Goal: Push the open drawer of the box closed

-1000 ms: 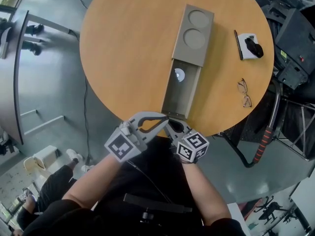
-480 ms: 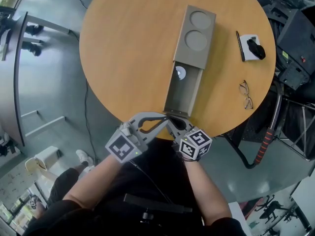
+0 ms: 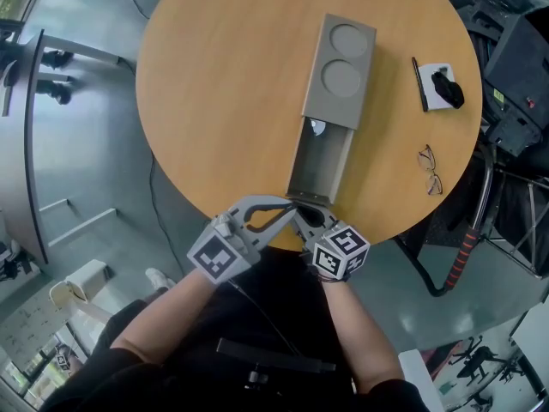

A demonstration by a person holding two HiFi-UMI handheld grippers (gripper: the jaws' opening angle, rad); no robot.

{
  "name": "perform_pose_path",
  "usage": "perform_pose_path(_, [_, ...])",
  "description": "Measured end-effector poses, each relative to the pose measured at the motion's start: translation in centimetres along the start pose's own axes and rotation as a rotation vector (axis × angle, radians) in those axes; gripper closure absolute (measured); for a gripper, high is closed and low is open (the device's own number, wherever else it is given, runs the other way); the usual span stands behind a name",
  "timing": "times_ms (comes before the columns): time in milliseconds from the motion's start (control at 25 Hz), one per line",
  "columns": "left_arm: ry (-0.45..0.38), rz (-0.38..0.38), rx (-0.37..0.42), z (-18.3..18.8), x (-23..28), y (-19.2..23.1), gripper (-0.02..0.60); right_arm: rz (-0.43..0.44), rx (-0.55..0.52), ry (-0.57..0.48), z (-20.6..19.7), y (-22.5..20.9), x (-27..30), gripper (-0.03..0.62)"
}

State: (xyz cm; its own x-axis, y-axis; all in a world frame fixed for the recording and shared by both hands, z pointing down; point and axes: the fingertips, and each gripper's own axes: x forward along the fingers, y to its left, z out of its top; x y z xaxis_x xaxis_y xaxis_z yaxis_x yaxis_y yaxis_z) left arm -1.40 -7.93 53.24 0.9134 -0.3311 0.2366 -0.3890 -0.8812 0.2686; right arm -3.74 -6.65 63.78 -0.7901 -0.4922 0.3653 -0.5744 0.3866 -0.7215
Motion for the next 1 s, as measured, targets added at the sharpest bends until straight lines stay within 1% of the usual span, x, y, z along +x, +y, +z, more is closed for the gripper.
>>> perform_pose_path(320, [-0.006, -0.020, 0.007, 0.3, 0.8, 2.0, 0.554, -0.010, 0.005, -0.016, 0.9, -0.4, 0.7, 0.591])
perform_pose_path(480, [0.016, -0.019, -0.039, -0.1, 1.3, 2.7, 0.554, -0.019, 0.001, -0.031, 1.8, -0.9, 0.9, 0.591])
perform_pose_path(600, [0.019, -0.030, -0.029, -0.2, 1.7, 3.0, 0.554, -0.026, -0.002, -0.040, 2.4, -1.3, 1.0, 0.591])
perform_pose_path(720, [0.006, -0.043, 0.002, 0.1, 2.2, 3.5, 0.554, -0.044, -0.017, -0.058, 3.4, -2.1, 1.0, 0.591])
perform_pose_path(840, [0.010, -0.040, -0.015, 0.1, 2.4, 4.0, 0.554, -0.050, -0.029, -0.054, 4.3, -2.5, 1.2, 0.591])
perform_pose_path(1000, [0.026, -0.047, -0.012, -0.1, 2.9, 4.7, 0.554, -0.055, -0.025, -0.067, 5.5, -3.2, 1.4, 0.591])
